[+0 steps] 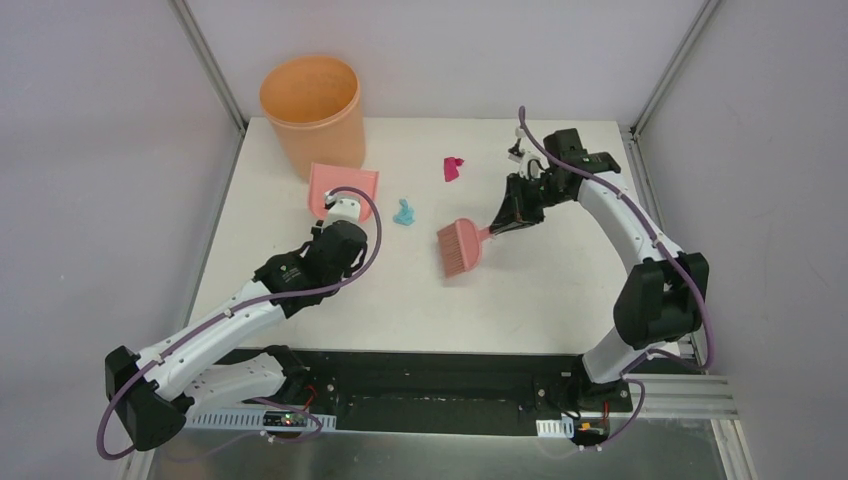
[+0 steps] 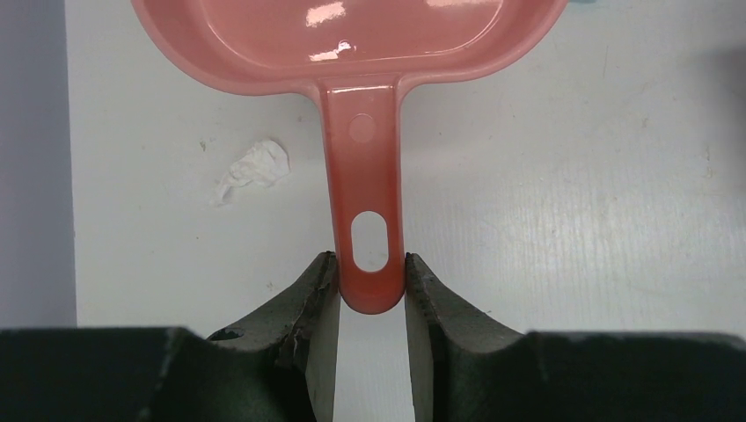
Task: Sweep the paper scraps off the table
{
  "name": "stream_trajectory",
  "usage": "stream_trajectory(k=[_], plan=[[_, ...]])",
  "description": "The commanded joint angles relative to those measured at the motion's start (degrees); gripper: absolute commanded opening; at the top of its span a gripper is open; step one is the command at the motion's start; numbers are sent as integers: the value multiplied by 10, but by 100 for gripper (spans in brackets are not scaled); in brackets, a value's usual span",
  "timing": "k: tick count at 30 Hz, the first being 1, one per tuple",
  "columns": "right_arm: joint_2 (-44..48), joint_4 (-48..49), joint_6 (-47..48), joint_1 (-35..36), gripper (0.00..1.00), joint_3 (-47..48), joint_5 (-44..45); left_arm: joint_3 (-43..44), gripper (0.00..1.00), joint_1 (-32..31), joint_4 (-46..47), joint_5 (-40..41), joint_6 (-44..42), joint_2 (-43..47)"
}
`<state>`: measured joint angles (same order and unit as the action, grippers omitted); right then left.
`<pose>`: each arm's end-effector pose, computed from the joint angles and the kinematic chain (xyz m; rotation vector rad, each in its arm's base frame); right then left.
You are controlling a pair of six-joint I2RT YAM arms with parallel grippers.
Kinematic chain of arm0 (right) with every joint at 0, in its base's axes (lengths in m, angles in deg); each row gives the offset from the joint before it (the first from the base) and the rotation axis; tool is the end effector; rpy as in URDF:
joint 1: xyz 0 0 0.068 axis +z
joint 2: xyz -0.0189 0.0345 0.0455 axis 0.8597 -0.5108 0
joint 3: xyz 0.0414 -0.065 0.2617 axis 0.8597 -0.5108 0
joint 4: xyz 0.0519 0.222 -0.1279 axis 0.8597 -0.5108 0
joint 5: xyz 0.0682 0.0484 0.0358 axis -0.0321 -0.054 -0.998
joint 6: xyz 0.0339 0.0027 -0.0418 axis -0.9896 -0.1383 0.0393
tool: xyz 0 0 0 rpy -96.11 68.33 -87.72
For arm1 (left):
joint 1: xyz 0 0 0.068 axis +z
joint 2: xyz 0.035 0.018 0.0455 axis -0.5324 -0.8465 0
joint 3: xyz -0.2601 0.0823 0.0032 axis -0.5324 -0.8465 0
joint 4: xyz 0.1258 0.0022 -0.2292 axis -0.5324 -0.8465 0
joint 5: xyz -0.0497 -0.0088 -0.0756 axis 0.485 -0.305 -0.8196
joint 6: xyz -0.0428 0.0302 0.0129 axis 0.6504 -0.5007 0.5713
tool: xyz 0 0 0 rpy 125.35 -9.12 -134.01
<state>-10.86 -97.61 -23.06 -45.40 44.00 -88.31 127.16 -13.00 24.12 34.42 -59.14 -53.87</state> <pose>0.3108 0.0988 0.2938 -0.4008 2.6825 0.9783 0.1465 -0.1156 0.2885 0.2478 2.1785 0.2255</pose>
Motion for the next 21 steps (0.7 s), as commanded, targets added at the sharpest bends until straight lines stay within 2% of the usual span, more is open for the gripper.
stream_trajectory(k=[1, 4, 8, 12, 14, 17, 21], plan=[[6, 36, -6, 42, 0, 24, -173, 3, 0, 12, 32, -9, -11, 0], [-28, 66, -8, 70, 0, 76, -167, 0, 0, 13, 33, -9, -10, 2], [-113, 178, -103, 84, 0, 144, -125, -2, 0, 13, 38, -2, -14, 2], [-263, 129, -131, 96, 0, 288, -133, -3, 0, 13, 42, -5, -18, 0], [-312, 125, -148, 99, 0, 326, -128, -3, 0, 13, 42, -6, -19, -2], [-358, 124, -170, 100, 0, 354, -118, -3, 0, 13, 43, -3, -24, -5], [-329, 117, -168, 90, 0, 315, -44, -2, 0, 14, 41, -2, -25, -5]])
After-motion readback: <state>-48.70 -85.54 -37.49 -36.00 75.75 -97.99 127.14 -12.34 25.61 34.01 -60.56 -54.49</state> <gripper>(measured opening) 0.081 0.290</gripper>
